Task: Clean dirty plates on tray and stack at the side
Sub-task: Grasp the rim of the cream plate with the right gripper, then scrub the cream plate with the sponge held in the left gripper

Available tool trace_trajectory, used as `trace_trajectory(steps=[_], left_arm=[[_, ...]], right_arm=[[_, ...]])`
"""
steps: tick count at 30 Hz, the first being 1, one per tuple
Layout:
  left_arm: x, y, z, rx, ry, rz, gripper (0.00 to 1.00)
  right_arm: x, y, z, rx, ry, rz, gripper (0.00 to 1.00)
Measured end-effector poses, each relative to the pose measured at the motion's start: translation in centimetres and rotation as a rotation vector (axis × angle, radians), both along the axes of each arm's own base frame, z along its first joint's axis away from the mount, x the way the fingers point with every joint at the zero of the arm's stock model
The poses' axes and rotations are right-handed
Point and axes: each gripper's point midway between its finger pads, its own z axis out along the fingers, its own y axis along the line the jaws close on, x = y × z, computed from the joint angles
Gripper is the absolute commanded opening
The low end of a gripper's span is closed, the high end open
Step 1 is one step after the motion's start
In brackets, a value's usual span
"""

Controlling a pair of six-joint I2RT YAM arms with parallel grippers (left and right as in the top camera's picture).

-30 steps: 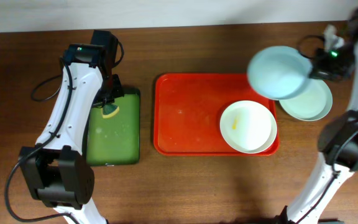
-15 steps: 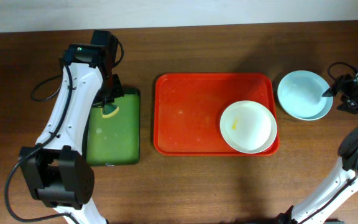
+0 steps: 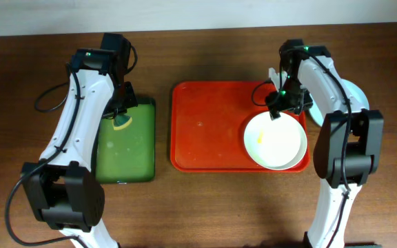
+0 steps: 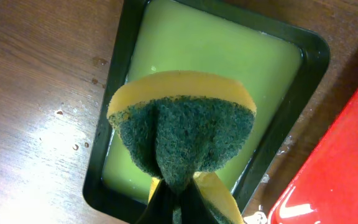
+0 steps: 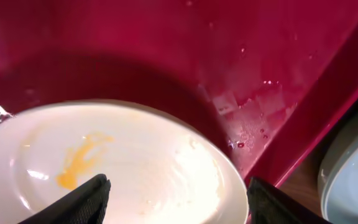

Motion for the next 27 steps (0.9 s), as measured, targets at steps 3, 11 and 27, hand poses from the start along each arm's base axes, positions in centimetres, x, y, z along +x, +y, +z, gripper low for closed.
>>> trace_trajectory(steps=[3,11,27], left_arm=[[0.0,0.0,0.0,0.000,0.000,0.000,0.00],[0.0,0.0,0.0,-0.002,0.001,0.000,0.00],[0.2,-0.2,0.0,-0.009,-0.008,-0.001,0.00]], right_arm=[[-1.4,-1.3,-0.7,-0.013,0.051,-0.025,0.73],[-2.3,-3.4,-2.2,0.002,0.073,-0.087,0.73],[-8.8,-2.7,-2.1,0.007,0.323,-0.204,0.77]])
